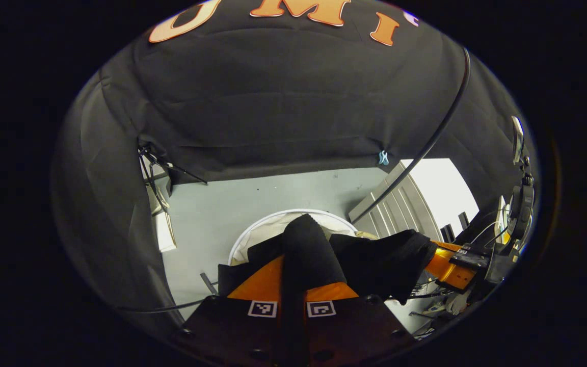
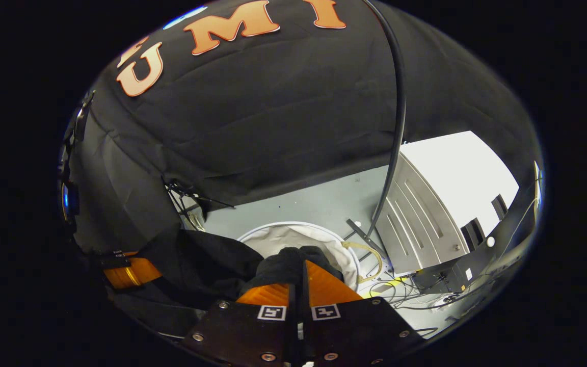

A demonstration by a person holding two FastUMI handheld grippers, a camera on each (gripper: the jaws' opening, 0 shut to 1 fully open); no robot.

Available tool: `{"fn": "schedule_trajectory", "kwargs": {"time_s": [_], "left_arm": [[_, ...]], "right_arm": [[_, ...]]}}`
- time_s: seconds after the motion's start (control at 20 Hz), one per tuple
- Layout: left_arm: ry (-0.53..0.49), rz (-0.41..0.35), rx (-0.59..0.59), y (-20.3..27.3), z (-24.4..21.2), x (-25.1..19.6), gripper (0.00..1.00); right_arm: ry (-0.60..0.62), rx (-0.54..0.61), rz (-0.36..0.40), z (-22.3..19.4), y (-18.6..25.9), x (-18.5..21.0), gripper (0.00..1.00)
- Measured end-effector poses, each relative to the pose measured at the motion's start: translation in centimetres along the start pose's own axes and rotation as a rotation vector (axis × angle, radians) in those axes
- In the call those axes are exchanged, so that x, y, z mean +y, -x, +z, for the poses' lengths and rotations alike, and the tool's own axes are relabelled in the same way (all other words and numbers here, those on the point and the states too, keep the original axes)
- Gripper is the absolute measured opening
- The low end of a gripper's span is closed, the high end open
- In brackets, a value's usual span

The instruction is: Grasp the clothes on the hanger with both hands and then place them into the laundry hamper below.

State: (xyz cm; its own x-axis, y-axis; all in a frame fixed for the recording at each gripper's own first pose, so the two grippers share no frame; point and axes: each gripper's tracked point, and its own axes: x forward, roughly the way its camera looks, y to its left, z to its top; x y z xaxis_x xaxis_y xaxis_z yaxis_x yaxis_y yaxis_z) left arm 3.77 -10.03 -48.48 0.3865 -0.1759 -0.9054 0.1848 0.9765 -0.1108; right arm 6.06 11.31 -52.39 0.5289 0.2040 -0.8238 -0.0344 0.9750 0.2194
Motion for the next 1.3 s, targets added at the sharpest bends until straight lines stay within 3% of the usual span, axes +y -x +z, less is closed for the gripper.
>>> {"fn": "schedule_trajectory", "kwargs": {"time_s": [0.2, 0.25, 0.3, 0.35, 0.4, 0.45, 0.5, 0.65, 0.7, 0.8, 0.9, 1.0, 1.3], "left_arm": [[-0.059, 0.066, 0.031, -0.6, -0.2, 1.0, 0.08], [-0.071, 0.086, 0.043, -0.6, -0.6, 1.3, 0.12], [-0.077, 0.096, 0.055, -0.5, -1.0, 1.5, 0.10], [-0.078, 0.104, 0.064, -0.5, -1.6, 1.7, 0.14], [-0.078, 0.112, 0.070, -0.6, -1.9, 1.8, 0.10], [-0.072, 0.110, 0.073, -0.4, -2.2, 1.5, 0.15], [-0.065, 0.109, 0.070, -0.3, -2.0, 1.4, 0.30], [-0.042, 0.088, 0.043, 0.5, -1.8, 0.6, 0.29], [-0.023, 0.080, 0.031, 1.2, -1.4, 0.3, 0.43], [0.020, 0.064, 0.008, 2.2, -1.2, -0.2, 0.71], [0.060, 0.071, -0.011, 3.1, -1.1, 0.0, 0.99], [0.085, 0.075, -0.036, 4.4, -0.9, -0.1, 0.96], [0.127, 0.131, -0.170, 10.2, 1.6, -0.6, 1.00]], "right_arm": [[-0.017, 0.029, -0.002, -0.9, -0.8, -0.5, 0.09], [-0.029, 0.023, 0.011, -0.6, -0.8, -0.2, 0.10], [-0.037, 0.016, 0.019, -0.3, -0.7, 0.1, 0.00], [-0.037, 0.008, 0.021, 0.2, -0.5, 0.0, 0.11], [-0.035, 0.003, 0.019, 0.3, -0.3, -0.4, 0.11], [-0.036, 0.001, 0.018, 0.3, 0.0, -0.6, 0.11], [-0.038, -0.001, 0.019, 0.3, 0.3, -0.8, 0.13], [-0.047, -0.001, 0.013, 0.2, 1.2, -1.6, 0.29], [-0.046, -0.003, 0.007, 0.2, 1.7, -1.9, 0.34], [-0.038, -0.012, 0.005, 0.7, 2.9, -2.4, 0.53], [-0.026, -0.031, 0.004, 1.7, 4.3, -2.9, 0.84], [-0.009, -0.049, 0.012, 2.9, 6.2, -3.3, 0.94], [0.045, -0.125, 0.030, 7.4, 11.4, -4.9, 0.95]]}}
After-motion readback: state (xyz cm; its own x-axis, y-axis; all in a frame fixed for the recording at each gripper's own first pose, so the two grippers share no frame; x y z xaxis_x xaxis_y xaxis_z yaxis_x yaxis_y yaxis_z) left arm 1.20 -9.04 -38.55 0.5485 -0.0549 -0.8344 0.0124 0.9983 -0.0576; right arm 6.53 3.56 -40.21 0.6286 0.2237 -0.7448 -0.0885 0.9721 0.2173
